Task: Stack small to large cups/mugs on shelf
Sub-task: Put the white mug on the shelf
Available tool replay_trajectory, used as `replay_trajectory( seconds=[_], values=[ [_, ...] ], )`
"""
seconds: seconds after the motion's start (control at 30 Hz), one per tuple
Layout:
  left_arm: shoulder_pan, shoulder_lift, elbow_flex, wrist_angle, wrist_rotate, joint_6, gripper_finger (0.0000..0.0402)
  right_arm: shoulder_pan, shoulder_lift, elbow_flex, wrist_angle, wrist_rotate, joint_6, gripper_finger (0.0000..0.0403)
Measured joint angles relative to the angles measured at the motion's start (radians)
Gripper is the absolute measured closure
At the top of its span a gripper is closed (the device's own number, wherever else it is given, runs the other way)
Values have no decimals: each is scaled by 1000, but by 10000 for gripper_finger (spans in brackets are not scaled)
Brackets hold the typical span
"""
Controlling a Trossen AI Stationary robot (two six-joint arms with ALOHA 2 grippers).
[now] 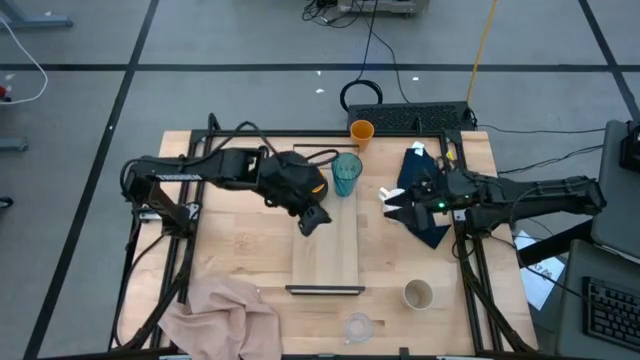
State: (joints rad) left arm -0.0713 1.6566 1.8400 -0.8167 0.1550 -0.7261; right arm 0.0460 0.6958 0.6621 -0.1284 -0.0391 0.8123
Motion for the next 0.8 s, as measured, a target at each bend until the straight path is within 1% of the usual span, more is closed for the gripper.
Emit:
replay_trajectory(
  seconds=[0.1, 0.17, 0.33, 0.43, 0.53, 0.63, 0.73, 0.8],
  values=[
    [-38, 0, 0, 125, -80, -20, 302, 24, -28, 0, 81, 5, -50, 60],
    [-57, 0, 0, 185, -112, -18, 302, 28, -42, 0, 124, 10, -66, 60],
    [-70, 0, 0, 310, -139, 3, 302, 28, -59, 0, 255, 11, -58, 60],
    [-62, 0, 0, 388, -124, 59, 302, 26, -60, 0, 304, 40, -37, 60],
    [-39, 0, 0, 429, -49, 114, 302, 25, -59, 0, 314, 92, -16, 60],
    [-15, 0, 0, 402, 1, 161, 302, 25, -60, 0, 312, 95, -43, 60],
    [4, 0, 0, 360, 2, 176, 302, 25, -60, 0, 324, 95, -44, 60],
    [13, 0, 0, 350, 2, 166, 302, 25, -60, 0, 362, 95, -35, 60]
  ],
)
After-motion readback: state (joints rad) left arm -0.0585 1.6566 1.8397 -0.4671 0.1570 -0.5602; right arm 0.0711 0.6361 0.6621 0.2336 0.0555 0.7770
